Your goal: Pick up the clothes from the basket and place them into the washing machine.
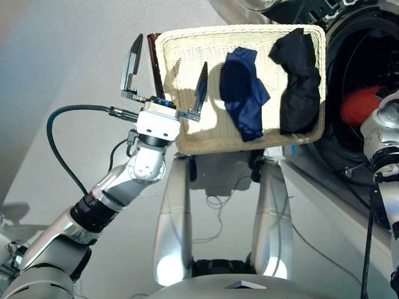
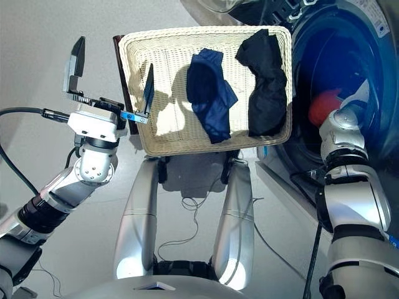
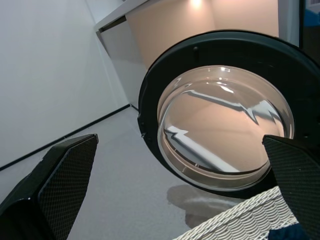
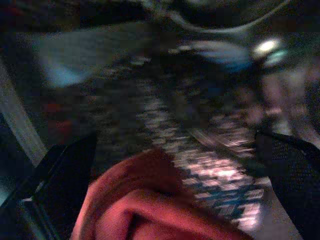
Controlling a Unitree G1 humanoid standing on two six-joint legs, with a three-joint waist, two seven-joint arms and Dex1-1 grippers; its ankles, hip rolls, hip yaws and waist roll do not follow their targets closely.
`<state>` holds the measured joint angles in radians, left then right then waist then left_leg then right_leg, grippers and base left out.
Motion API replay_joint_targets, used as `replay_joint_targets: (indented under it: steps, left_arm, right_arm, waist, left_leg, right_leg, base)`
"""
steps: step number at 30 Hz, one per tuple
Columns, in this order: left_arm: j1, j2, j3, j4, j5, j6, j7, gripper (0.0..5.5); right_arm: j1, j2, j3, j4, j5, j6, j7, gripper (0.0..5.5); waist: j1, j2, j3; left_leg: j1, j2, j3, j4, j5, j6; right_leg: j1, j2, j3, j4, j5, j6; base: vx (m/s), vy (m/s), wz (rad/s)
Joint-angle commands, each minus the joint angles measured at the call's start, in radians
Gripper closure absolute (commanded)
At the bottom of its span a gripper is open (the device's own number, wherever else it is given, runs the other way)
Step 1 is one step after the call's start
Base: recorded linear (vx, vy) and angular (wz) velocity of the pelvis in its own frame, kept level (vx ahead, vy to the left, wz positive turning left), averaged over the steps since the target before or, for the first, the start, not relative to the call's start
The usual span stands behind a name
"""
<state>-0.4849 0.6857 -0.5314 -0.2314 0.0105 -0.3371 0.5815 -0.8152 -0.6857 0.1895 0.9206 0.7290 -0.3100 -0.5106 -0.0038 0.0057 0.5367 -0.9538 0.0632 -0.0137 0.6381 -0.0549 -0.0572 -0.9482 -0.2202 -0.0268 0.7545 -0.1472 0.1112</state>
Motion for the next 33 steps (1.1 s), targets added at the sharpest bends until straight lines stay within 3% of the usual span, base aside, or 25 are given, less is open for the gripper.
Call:
replay_joint_targets:
  steps: [1, 7, 13, 15, 20, 24, 29, 33]
  left_arm:
    - [0.031, -0.037, 0.042, -0.072, -0.001, -0.026, -0.004, 0.00]
    - [0.039, -0.056, 0.055, -0.057, 0.001, -0.022, -0.014, 0.00]
    - [0.037, -0.073, 0.020, 0.008, -0.034, -0.030, -0.070, 0.00]
    - [0.032, -0.107, -0.012, 0.076, -0.108, -0.030, -0.120, 0.00]
    - [0.003, -0.295, -0.088, 0.351, -0.373, -0.021, -0.216, 0.00]
    - [-0.055, -0.440, -0.122, 0.583, -0.453, 0.012, -0.232, 0.00]
    - [-0.138, -0.599, -0.102, 0.804, -0.598, 0.014, -0.197, 0.00]
    - [-0.194, -0.649, -0.086, 0.898, -0.636, 0.021, -0.191, 0.00]
  right_arm:
    - [0.102, 0.038, -0.014, -0.186, 0.013, -0.115, 0.018, 0.00]
    - [0.278, 0.167, 0.037, -0.477, -0.054, -0.135, 0.087, 0.00]
    - [0.376, 0.185, 0.105, -0.713, -0.131, -0.138, 0.164, 0.00]
    - [0.374, 0.178, 0.126, -0.786, -0.168, -0.131, 0.169, 0.00]
    - [0.315, 0.167, 0.193, -0.929, -0.295, -0.103, 0.153, 0.00]
    - [0.229, 0.159, 0.246, -1.036, -0.439, -0.069, 0.114, 0.00]
    - [0.102, 0.242, 0.349, -1.058, -0.469, -0.059, 0.090, 0.00]
    - [0.008, 0.310, 0.420, -1.014, -0.473, -0.047, 0.091, 0.00]
  waist:
    - [-0.024, -0.002, -0.017]
    - [-0.036, -0.009, -0.017]
    - [-0.045, -0.017, -0.017]
    - [-0.050, -0.022, -0.017]
    - [-0.071, -0.047, -0.017]
    - [-0.092, -0.077, -0.017]
    - [-0.111, -0.090, -0.017]
    - [-0.121, -0.097, -0.017]
  left_leg:
    - [0.111, 0.038, 0.039, -0.026, -0.063, -0.041]
    - [0.129, 0.037, 0.049, -0.040, -0.055, -0.034]
    - [0.147, 0.040, 0.052, -0.055, -0.045, -0.033]
    - [0.151, 0.042, 0.056, -0.061, -0.040, -0.033]
    - [0.155, 0.045, 0.060, -0.070, -0.029, -0.034]
    - [0.155, 0.053, 0.071, -0.075, -0.025, -0.035]
    - [0.143, 0.064, 0.086, -0.079, -0.018, -0.040]
    - [0.125, 0.074, 0.092, -0.076, -0.016, -0.045]
  right_leg:
    - [0.055, 0.027, 0.033, -0.084, 0.016, -0.001]
    - [0.074, 0.022, 0.038, -0.098, 0.022, 0.002]
    - [0.089, 0.023, 0.039, -0.105, 0.028, 0.001]
    - [0.088, 0.025, 0.041, -0.108, 0.032, 0.002]
    - [0.085, 0.036, 0.049, -0.116, 0.045, 0.001]
    - [0.078, 0.049, 0.064, -0.120, 0.052, 0.002]
    - [0.052, 0.062, 0.080, -0.118, 0.057, 0.001]
    - [0.027, 0.072, 0.088, -0.112, 0.058, -0.001]
  base:
    - [0.000, 0.000, 0.000]
    - [0.000, 0.000, 0.000]
    - [0.000, 0.000, 0.000]
    - [0.000, 0.000, 0.000]
    - [0.000, 0.000, 0.000]
    - [0.000, 0.000, 0.000]
    - [-0.007, -0.009, -0.130]
    - [0.000, 0.000, 0.000]
